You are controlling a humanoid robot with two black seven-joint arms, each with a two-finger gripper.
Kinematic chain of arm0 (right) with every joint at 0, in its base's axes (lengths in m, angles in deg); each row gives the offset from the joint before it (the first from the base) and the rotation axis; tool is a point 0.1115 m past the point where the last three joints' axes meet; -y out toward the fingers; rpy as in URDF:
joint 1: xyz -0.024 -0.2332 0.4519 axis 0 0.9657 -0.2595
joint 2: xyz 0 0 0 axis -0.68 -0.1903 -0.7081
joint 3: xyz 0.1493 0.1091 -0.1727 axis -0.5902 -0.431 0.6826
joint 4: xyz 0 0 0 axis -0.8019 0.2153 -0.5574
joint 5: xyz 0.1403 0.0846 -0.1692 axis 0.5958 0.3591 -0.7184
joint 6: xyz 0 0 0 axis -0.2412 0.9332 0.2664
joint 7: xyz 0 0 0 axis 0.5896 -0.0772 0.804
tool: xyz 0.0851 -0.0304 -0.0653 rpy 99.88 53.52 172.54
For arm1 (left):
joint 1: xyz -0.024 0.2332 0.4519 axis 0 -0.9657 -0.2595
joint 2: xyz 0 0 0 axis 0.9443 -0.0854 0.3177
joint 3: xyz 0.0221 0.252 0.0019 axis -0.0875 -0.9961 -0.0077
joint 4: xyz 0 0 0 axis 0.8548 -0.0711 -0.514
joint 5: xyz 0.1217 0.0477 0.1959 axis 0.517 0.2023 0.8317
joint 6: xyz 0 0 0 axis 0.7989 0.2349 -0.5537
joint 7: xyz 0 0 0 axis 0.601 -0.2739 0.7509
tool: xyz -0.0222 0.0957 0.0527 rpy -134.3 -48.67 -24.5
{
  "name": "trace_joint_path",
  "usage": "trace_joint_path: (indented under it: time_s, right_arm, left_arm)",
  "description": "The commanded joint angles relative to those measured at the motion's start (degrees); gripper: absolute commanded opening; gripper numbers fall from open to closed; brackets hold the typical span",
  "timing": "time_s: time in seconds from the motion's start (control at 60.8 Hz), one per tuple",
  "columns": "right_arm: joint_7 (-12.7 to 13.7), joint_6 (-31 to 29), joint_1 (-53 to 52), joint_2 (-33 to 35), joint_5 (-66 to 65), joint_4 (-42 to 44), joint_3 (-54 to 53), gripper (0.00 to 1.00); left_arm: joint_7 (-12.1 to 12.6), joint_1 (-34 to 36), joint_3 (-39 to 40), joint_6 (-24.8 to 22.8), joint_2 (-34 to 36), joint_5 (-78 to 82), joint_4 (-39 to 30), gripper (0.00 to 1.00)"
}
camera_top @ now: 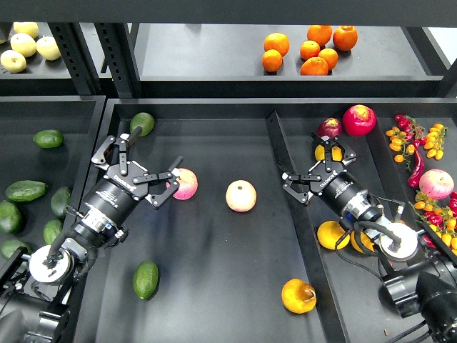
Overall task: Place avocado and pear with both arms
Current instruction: 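Move the left gripper toward the dark green avocado near the robot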
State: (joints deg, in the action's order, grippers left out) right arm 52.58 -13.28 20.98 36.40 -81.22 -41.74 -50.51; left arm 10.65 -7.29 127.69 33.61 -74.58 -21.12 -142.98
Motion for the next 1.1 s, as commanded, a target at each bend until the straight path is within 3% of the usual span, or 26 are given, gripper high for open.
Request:
trace_joint_path:
  time_s: [0.0, 0.115, 0.214, 0.23, 0.444, 0.74, 1.085]
  right_arm:
    - [0.0, 0.0, 0.07, 0.0, 0.0, 0.12, 0.02, 1.0]
    - [0.0, 0.0, 0.07, 0.0, 0.0, 0.03, 0.02, 1.0]
    - [0.0, 0.0, 0.07, 0.0, 0.0, 0.03, 0.02, 1.0]
    - [0.0, 0.0, 0.15, 0.0, 0.0, 0.03, 0.02, 1.0]
    - [0.0, 0.0, 0.16, 0.0, 0.0, -0.05, -0.15, 1.0]
    - [0.0, 0.0, 0.24, 0.0, 0.0, -0.05, -0.24, 1.0]
    - [0.0, 0.0, 0.42, 0.0, 0.0, -0.05, -0.24, 1.0]
  left_arm:
    - [4.69, 1.26, -1.77, 0.0, 0.0, 0.0, 0.15, 1.0]
    - [4.69, 3.63, -4.67, 0.0, 1.31, -0.09, 0.41, 0.99]
    - [4.69, 6.53, -10.03, 0.0, 8.08, -0.35, 0.5, 0.99]
    - [4.69, 8.36, -13.16, 0.0, 11.83, -0.35, 0.59, 0.99]
    - [4.69, 13.21, -24.17, 0.0, 22.05, -0.26, 0.85, 0.99]
    - [4.69, 22.26, -38.94, 0.0, 28.82, 0.09, 1.11, 0.99]
    - [4.69, 28.69, -52.48, 0.0, 29.27, 8.44, 1.11, 0.99]
